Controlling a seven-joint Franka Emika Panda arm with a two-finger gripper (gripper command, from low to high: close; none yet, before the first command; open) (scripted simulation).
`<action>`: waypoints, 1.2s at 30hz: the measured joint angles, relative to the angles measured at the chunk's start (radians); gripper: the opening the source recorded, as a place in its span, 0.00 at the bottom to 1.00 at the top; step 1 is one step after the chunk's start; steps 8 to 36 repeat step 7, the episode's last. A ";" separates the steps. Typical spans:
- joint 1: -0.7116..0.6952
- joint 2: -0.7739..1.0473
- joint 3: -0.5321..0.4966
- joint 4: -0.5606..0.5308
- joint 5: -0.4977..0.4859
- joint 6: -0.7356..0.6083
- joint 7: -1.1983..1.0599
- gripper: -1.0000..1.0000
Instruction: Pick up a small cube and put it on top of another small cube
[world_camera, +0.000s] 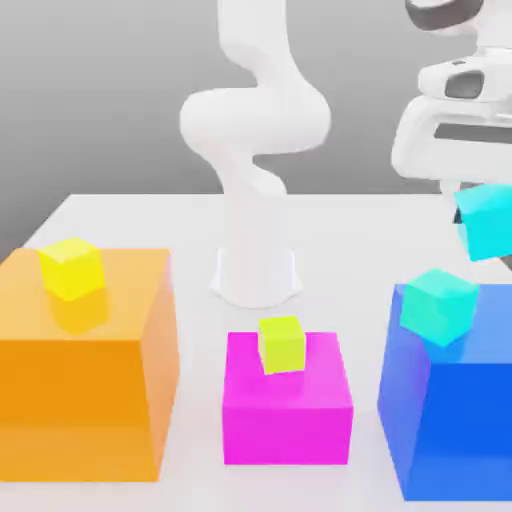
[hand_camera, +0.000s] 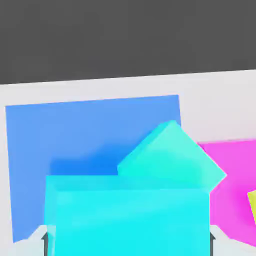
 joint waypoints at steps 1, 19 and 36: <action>-0.004 0.006 -0.005 -0.010 0.005 0.015 -0.001 0.00; -0.009 0.047 0.000 -0.073 0.006 0.118 0.003 1.00; -0.009 0.047 0.000 -0.073 0.006 0.118 0.003 1.00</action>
